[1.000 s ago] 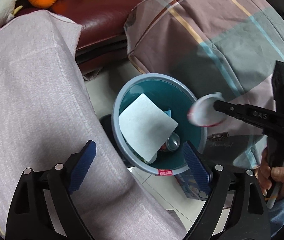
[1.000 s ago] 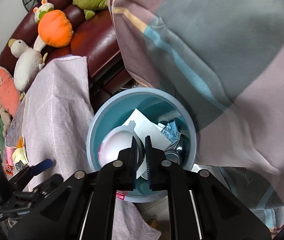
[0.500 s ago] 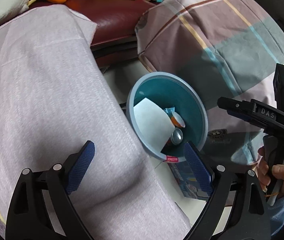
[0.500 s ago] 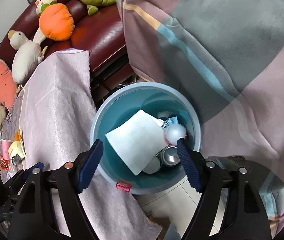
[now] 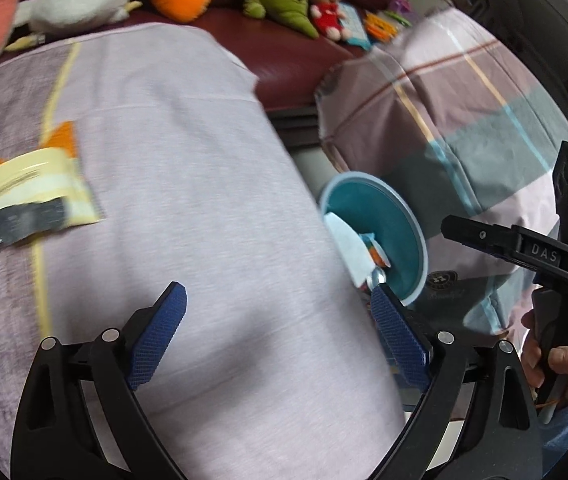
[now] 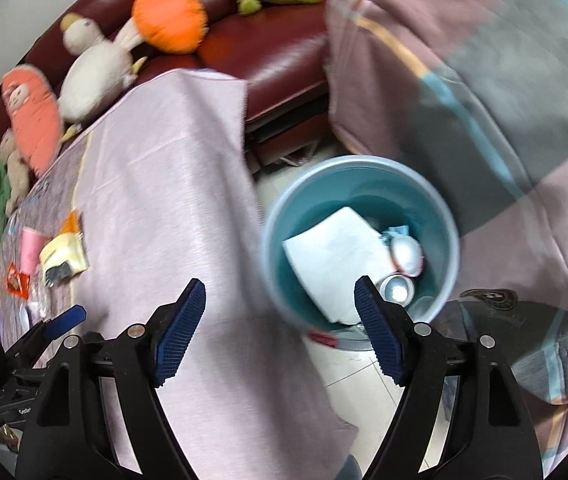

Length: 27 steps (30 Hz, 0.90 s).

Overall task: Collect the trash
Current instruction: 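Move both tools back over the table toward the plastic bags, then grasp the clear plastic bag with the left tool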

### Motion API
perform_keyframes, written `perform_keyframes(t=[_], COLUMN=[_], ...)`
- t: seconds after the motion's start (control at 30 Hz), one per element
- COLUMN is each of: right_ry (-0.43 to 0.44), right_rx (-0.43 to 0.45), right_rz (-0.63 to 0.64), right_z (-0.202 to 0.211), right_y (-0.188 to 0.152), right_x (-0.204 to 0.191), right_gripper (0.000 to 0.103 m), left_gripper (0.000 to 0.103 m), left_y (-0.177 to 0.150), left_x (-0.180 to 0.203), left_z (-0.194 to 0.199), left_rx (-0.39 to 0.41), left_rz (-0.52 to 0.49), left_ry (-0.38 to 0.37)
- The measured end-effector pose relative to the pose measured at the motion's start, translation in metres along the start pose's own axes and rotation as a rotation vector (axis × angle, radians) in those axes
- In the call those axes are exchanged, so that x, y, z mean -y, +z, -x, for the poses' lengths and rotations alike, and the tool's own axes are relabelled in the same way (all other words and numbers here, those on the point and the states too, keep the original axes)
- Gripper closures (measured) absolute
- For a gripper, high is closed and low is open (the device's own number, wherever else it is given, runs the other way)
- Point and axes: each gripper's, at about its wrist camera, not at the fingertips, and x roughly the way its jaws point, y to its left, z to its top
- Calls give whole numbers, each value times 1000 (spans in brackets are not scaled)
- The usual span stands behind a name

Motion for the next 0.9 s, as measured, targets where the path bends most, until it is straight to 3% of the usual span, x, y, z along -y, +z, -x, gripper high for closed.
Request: perform_keyframes(t=[0.57,0.9], right_ry=[19,19], right_rx=[-29,-55], right_rz=[269,381], right_z=[-3,-20], right_y=[-11,-12], right_x=[-170,-243], right_gripper=[26,26], left_gripper=[9,9], left_y=[-26,-32], left_x=[-148,-221], left_z=[96,117], left_rx=[140,141], left_rz=[182,228], left_ry=[124,224])
